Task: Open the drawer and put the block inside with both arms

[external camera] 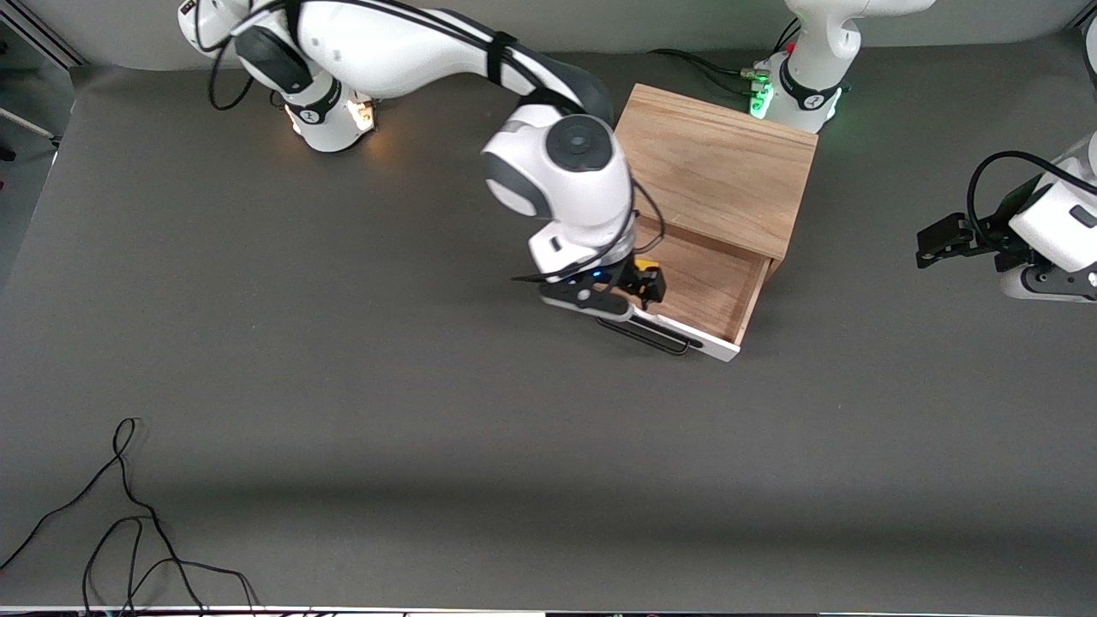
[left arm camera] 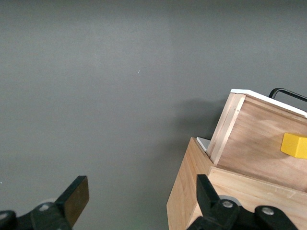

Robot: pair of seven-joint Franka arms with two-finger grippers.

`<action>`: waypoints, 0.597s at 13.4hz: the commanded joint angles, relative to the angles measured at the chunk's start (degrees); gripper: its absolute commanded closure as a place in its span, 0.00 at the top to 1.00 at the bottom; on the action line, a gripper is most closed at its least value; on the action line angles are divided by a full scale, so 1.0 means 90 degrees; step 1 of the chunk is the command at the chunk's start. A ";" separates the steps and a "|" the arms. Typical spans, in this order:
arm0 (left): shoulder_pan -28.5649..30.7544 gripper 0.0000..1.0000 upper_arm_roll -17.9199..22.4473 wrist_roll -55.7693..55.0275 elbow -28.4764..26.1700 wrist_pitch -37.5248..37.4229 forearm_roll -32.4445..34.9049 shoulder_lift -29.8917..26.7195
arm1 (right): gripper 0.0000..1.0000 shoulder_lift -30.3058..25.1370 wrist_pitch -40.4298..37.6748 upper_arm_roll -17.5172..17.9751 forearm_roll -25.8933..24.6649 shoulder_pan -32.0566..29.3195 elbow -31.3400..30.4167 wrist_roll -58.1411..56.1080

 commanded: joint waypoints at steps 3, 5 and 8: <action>-0.0030 1.00 -0.0006 -0.0078 -0.0135 -0.0003 0.0076 -0.0139 | 1.00 -0.0965 -0.0924 0.0901 -0.0036 -0.1467 -0.0188 0.0124; -0.0030 1.00 -0.0006 -0.0088 -0.0135 -0.0003 0.0076 -0.0139 | 1.00 -0.1364 -0.1169 0.0930 0.0217 -0.2111 -0.0499 -0.0234; -0.0030 1.00 -0.0006 -0.0088 -0.0135 -0.0003 0.0076 -0.0139 | 1.00 -0.2087 -0.1218 0.0814 0.0481 -0.2795 -0.1144 -0.1855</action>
